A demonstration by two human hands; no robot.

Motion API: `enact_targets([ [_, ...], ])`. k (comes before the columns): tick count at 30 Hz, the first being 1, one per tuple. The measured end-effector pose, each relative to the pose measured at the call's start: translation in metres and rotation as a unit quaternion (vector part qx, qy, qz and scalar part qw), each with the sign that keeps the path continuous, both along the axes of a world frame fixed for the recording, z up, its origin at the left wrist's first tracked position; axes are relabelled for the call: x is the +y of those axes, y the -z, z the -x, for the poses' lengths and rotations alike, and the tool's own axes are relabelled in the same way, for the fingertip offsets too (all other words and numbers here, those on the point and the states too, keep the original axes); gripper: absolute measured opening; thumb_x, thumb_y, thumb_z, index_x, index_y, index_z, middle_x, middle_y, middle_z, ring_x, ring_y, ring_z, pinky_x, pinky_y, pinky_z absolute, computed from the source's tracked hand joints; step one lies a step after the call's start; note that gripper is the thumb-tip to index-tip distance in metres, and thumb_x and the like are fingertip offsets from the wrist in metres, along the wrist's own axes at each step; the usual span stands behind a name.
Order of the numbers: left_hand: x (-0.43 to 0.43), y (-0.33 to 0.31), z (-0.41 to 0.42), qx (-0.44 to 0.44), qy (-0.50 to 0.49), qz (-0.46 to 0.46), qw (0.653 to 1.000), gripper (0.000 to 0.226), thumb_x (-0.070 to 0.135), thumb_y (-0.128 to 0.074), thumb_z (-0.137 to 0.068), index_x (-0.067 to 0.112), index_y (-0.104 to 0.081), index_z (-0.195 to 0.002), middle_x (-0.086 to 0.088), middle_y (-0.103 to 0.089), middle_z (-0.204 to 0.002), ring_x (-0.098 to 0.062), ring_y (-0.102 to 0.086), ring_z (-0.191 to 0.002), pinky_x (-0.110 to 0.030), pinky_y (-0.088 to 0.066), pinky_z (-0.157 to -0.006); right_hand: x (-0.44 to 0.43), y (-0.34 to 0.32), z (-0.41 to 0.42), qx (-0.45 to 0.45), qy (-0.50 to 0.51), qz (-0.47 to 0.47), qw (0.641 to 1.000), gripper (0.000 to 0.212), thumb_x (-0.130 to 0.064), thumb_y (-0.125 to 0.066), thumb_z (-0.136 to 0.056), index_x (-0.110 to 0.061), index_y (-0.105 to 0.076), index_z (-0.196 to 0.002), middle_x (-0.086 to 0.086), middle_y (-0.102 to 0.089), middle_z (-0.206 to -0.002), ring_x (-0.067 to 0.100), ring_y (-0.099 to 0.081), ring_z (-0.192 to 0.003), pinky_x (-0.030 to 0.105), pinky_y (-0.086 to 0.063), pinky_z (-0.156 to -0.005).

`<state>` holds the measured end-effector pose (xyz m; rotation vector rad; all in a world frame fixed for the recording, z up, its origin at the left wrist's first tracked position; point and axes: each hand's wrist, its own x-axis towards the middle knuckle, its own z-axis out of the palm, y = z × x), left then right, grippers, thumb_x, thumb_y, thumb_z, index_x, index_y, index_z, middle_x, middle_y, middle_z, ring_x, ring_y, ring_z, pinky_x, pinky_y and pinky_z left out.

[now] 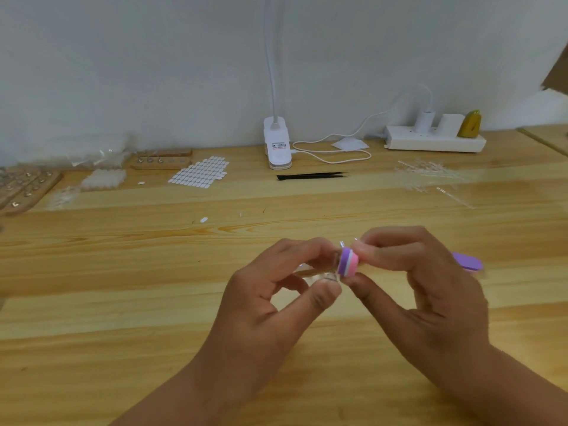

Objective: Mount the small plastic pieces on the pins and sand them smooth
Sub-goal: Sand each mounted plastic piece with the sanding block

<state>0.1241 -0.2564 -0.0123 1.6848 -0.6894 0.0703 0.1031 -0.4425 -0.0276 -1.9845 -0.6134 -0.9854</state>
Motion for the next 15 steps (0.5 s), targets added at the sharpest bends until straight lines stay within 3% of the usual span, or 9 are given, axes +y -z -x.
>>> enact_targets([
  [3, 0.0021, 0.0001, -0.0023, 0.093, 0.042, 0.079, 0.992, 0.023, 0.032, -0.071, -0.082, 0.027, -0.075, -0.104, 0.005, -0.067, -0.106, -0.007, -0.062, -0.096, -0.02, -0.049, -0.076, -0.0022, 0.0027, -0.0007, 0.026, 0.006, -0.032, 0.999, 0.019, -0.022, -0.069, -0.089, -0.029, -0.06, -0.104, -0.007, -0.063, -0.103, 0.007, -0.064, -0.098, 0.017, -0.048, -0.079],
  [5, 0.0017, 0.0008, -0.0041, 0.158, 0.063, 0.119, 0.978, 0.031, 0.037, -0.077, -0.077, 0.022, -0.076, -0.104, 0.006, -0.068, -0.102, -0.003, -0.06, -0.088, -0.016, -0.048, -0.074, -0.0008, 0.0001, 0.0013, -0.005, 0.01, -0.057, 0.998, 0.027, -0.022, -0.07, -0.089, -0.031, -0.057, -0.111, -0.007, -0.063, -0.104, 0.01, -0.065, -0.098, 0.021, -0.05, -0.079],
  [9, -0.0014, 0.0058, -0.0042, 0.261, 0.117, 0.173, 0.942, 0.048, 0.048, -0.082, -0.07, 0.022, -0.075, -0.11, 0.009, -0.07, -0.106, -0.004, -0.054, -0.085, -0.022, -0.049, -0.069, 0.0007, 0.0033, 0.0003, -0.012, 0.033, 0.018, 0.999, 0.022, -0.019, -0.068, -0.089, -0.024, -0.057, -0.108, -0.01, -0.058, -0.101, -0.002, -0.059, -0.1, 0.008, -0.043, -0.084],
  [12, -0.0026, 0.0053, -0.0045, 0.308, 0.131, 0.211, 0.918, 0.051, 0.045, -0.086, -0.066, 0.021, -0.075, -0.11, 0.009, -0.071, -0.106, -0.003, -0.055, -0.082, -0.022, -0.048, -0.064, 0.0012, 0.0032, 0.0018, -0.015, 0.014, -0.041, 0.999, 0.026, -0.019, -0.069, -0.089, -0.023, -0.057, -0.111, -0.006, -0.06, -0.104, 0.006, -0.063, -0.1, 0.016, -0.048, -0.084],
  [15, -0.0038, 0.0075, -0.0038, 0.332, 0.15, 0.228, 0.903, 0.049, 0.043, -0.085, -0.069, 0.021, -0.075, -0.111, 0.008, -0.071, -0.106, -0.002, -0.058, -0.084, -0.021, -0.049, -0.063, 0.0054, 0.0033, 0.0037, -0.045, 0.037, 0.023, 0.998, 0.023, -0.018, -0.067, -0.091, -0.021, -0.055, -0.11, -0.007, -0.056, -0.106, -0.002, -0.058, -0.106, 0.009, -0.043, -0.088],
])
